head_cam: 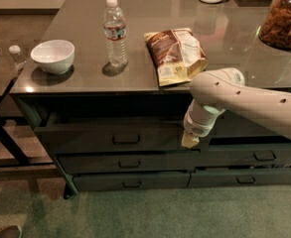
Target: Close top drawer
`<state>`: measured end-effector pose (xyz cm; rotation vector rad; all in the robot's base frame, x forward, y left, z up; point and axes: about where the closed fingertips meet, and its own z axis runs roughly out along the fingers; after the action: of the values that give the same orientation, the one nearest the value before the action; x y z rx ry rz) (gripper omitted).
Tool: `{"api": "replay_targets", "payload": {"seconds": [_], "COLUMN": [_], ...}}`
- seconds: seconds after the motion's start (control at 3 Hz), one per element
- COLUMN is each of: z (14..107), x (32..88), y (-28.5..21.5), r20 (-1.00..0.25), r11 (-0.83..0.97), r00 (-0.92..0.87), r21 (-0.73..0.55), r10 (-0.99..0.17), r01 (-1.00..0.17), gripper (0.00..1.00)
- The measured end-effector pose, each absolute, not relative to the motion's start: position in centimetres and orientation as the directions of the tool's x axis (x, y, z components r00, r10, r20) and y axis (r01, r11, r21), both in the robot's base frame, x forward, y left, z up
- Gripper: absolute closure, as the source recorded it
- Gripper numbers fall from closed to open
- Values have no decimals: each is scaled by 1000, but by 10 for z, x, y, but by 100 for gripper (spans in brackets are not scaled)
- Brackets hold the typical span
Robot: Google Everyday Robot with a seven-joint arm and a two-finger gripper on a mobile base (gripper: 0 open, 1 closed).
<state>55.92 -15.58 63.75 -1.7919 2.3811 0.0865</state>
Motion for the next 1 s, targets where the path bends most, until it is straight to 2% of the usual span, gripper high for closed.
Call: {"api": "replay_targets", "payload": {"seconds": [1.0], "z": [637], "x": [559], "y": [-156], "r20": [-162], "r11": [280], "r00": [-269], "r21": [-50], "r10": [-949], "r01": [-959], "gripper": [13]}}
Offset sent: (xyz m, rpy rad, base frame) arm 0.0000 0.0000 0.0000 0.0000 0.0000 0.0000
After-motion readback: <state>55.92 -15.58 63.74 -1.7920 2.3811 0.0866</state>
